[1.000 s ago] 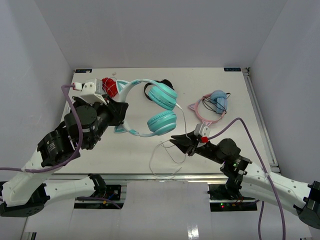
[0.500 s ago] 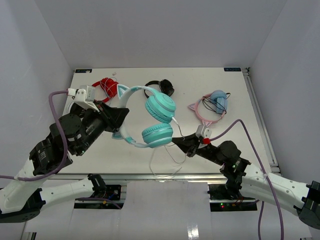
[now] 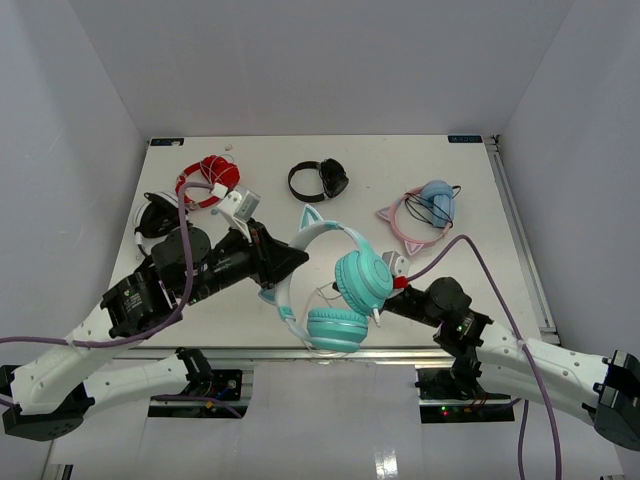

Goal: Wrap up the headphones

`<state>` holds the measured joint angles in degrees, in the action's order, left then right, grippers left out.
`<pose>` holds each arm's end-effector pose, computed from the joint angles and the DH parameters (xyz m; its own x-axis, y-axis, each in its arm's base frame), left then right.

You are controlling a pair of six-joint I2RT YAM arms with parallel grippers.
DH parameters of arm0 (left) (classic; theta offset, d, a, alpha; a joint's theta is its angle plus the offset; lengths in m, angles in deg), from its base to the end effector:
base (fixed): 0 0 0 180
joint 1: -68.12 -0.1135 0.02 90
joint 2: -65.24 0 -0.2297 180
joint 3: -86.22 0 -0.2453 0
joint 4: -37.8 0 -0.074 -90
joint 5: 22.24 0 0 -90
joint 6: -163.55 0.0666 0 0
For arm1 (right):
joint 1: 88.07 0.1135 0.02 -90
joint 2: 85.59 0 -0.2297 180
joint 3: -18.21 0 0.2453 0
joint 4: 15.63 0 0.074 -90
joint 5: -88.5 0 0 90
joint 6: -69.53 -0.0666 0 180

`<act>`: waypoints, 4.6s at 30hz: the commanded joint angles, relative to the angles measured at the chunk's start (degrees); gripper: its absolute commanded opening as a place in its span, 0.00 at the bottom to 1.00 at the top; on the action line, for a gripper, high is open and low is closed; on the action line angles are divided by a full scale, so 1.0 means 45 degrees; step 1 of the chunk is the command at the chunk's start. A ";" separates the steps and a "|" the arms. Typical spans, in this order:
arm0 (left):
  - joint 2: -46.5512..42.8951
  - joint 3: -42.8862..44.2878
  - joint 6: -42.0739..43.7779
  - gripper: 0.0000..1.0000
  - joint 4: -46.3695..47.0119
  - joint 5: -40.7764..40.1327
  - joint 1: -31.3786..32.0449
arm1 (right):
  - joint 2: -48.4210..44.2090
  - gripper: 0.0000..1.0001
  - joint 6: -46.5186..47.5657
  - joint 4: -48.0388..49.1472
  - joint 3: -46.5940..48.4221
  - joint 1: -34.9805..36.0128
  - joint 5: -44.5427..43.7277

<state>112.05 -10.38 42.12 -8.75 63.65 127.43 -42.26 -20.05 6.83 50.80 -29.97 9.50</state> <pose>0.1052 -0.1679 0.4029 -0.5038 -0.1702 -0.8469 0.6551 0.5637 -0.5030 0.1110 0.2023 0.2537 0.1142 0.1698 -0.9788 -0.9313 0.3614 -0.0459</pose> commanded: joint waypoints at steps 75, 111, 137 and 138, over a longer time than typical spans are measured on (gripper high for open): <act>0.5254 -0.1584 0.2234 0.00 -0.4644 -0.8686 0.0199 | 0.3534 0.08 -0.0289 -1.2424 0.9907 -0.0747 -0.1118; 0.5231 0.1891 -0.3213 0.00 -0.6350 -1.0337 -0.0680 | 0.2416 0.10 -0.3738 -0.6708 0.5764 -0.1057 0.3574; 0.3325 0.1438 -0.4060 0.00 -0.4198 -0.9760 -0.0738 | 0.1791 0.08 -0.4194 -0.5447 0.4255 0.0438 0.0279; 0.3311 0.1465 -0.4032 0.00 -0.4154 -0.9537 -0.0738 | 0.1833 0.08 -0.4195 -0.5336 0.4227 0.0536 0.0181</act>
<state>129.84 -4.63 28.63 -36.57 22.16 125.03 -33.97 -38.33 -17.19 70.72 -29.60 11.47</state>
